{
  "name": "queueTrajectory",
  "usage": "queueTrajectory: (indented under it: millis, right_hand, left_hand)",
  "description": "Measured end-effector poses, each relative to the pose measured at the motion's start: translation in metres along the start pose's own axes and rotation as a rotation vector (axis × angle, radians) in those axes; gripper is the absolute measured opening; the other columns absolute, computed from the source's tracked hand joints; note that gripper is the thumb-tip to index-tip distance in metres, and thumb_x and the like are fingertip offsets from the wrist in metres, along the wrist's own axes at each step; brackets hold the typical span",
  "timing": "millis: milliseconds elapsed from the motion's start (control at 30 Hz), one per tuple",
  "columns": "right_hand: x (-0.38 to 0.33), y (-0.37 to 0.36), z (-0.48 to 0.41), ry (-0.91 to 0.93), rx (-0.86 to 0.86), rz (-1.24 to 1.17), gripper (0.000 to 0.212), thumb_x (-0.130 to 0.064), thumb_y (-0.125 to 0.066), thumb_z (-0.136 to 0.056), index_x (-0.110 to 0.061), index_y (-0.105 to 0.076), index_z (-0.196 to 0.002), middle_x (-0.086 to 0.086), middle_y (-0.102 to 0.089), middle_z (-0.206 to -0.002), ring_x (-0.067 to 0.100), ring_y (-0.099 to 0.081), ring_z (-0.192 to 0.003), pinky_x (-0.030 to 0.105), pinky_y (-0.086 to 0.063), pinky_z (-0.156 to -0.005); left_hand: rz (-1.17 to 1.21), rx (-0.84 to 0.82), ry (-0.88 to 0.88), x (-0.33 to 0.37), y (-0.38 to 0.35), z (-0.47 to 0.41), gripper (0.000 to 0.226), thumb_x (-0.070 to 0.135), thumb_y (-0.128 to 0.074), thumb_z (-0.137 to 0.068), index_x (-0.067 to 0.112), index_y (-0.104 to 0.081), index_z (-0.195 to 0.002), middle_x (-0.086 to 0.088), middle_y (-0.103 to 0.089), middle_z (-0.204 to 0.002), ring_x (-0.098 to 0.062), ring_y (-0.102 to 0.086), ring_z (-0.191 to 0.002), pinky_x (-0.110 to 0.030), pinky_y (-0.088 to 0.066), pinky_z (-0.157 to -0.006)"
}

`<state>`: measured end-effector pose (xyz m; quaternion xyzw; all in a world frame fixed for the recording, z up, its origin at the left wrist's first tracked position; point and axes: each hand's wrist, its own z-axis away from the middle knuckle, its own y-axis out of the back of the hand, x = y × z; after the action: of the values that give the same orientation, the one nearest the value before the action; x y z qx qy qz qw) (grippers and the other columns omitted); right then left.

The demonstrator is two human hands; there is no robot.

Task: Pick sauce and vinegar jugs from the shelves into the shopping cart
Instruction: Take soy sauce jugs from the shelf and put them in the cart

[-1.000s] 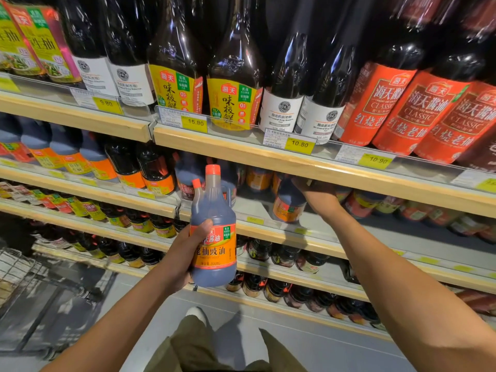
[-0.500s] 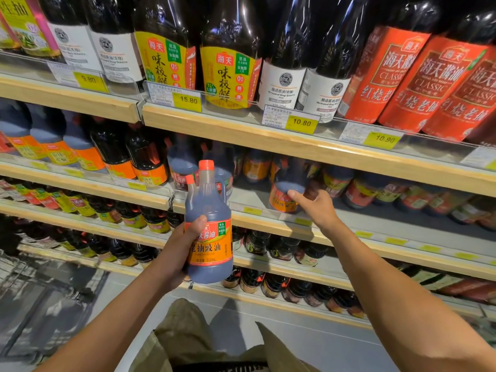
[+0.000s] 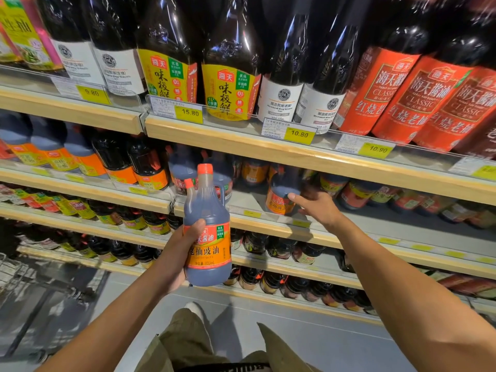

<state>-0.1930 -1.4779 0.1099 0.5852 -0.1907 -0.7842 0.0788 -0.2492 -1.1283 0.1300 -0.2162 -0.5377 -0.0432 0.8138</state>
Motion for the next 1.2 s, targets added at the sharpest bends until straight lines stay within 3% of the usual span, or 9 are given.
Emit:
queueTrajectory:
  millis: [133,367,533,767,900,1000,1067,1133,1200]
  right_hand:
    - [-0.004,-0.007,-0.002,-0.010,-0.018,0.001,0.016,-0.042,-0.074,-0.090,-0.031,-0.068,-0.099,-0.002,-0.074,-0.109,0.017,-0.071,-0.103,0.038,-0.059,-0.094]
    - [-0.014,-0.034,-0.017,-0.052,-0.108,0.015,0.051,-0.064,-0.076,-0.075,-0.024,-0.071,-0.107,0.002,-0.074,-0.113,0.023,-0.070,-0.108,0.049,-0.056,-0.099]
    - [-0.018,-0.054,-0.034,-0.053,-0.151,0.064,0.097,-0.092,-0.071,-0.047,-0.015,-0.071,-0.107,0.010,-0.075,-0.110,0.024,-0.072,-0.103,0.049,-0.056,-0.098]
    - [-0.041,-0.073,-0.027,-0.031,-0.208,0.039,0.034,-0.055,-0.068,-0.090,-0.023,-0.067,-0.103,0.004,-0.074,-0.108,0.014,-0.073,-0.098,0.046,-0.052,-0.105]
    - [-0.042,-0.073,-0.025,-0.061,-0.157,0.114,0.089,-0.079,-0.067,-0.073,-0.008,-0.062,-0.127,0.003,-0.069,-0.118,0.017,-0.066,-0.107,0.041,-0.053,-0.100]
    - [-0.042,-0.070,-0.008,0.129,0.110,0.228,0.044,-0.051,-0.070,-0.090,-0.008,-0.069,-0.088,-0.002,-0.068,-0.079,0.009,-0.060,-0.072,0.030,-0.044,-0.072]
    - [-0.046,-0.064,0.013,0.259,0.191,0.158,0.020,-0.034,-0.072,-0.092,-0.016,-0.070,-0.085,-0.007,-0.069,-0.079,0.004,-0.062,-0.072,0.028,-0.045,-0.071]
    - [-0.051,-0.056,0.033,0.300,-0.043,0.015,0.007,-0.030,-0.073,-0.092,-0.025,-0.074,-0.096,-0.003,-0.074,-0.094,0.010,-0.068,-0.083,0.031,-0.052,-0.076]
    - [-0.056,-0.054,0.056,0.213,-0.376,-0.016,0.024,-0.041,-0.073,-0.091,-0.026,-0.072,-0.110,0.004,-0.075,-0.106,0.021,-0.072,-0.093,0.034,-0.058,-0.075]
  left_hand:
    - [0.001,-0.006,-0.006,0.004,0.003,0.002,0.104,0.076,-0.085,-0.045,0.017,-0.063,-0.128,-0.020,-0.072,-0.117,-0.041,-0.070,-0.106,-0.051,-0.060,-0.084]
    - [-0.008,0.007,-0.015,0.011,0.011,0.006,0.105,0.078,-0.083,-0.047,0.018,-0.060,-0.130,-0.019,-0.072,-0.116,-0.040,-0.071,-0.106,-0.047,-0.061,-0.080]
    - [-0.006,0.032,-0.016,0.015,0.021,0.010,0.103,0.077,-0.083,-0.050,0.019,-0.059,-0.131,-0.018,-0.072,-0.116,-0.039,-0.071,-0.105,-0.045,-0.061,-0.079]
    - [-0.001,0.056,-0.025,0.015,0.028,0.006,0.105,0.076,-0.081,-0.055,0.014,-0.056,-0.136,-0.020,-0.071,-0.119,-0.040,-0.070,-0.107,-0.049,-0.059,-0.085]
    - [-0.010,0.051,-0.007,0.014,0.021,0.004,0.105,0.079,-0.081,-0.050,0.012,-0.062,-0.129,-0.021,-0.072,-0.116,-0.040,-0.070,-0.106,-0.045,-0.061,-0.082]
    - [-0.009,0.024,-0.003,0.014,0.012,0.003,0.109,0.082,-0.080,-0.048,0.015,-0.060,-0.132,-0.017,-0.073,-0.117,-0.035,-0.072,-0.105,-0.041,-0.061,-0.078]
    - [-0.003,-0.013,-0.010,0.013,0.007,0.000,0.110,0.082,-0.079,-0.051,0.017,-0.056,-0.137,-0.017,-0.071,-0.123,-0.036,-0.070,-0.111,-0.046,-0.060,-0.083]
    - [0.007,-0.065,-0.019,0.012,0.000,-0.004,0.111,0.080,-0.079,-0.055,0.017,-0.051,-0.143,-0.018,-0.066,-0.131,-0.038,-0.066,-0.119,-0.056,-0.055,-0.095]
    - [0.022,-0.105,-0.010,0.013,-0.012,-0.008,0.108,0.076,-0.079,-0.060,0.015,-0.049,-0.145,-0.018,-0.065,-0.132,-0.038,-0.064,-0.121,-0.057,-0.053,-0.098]
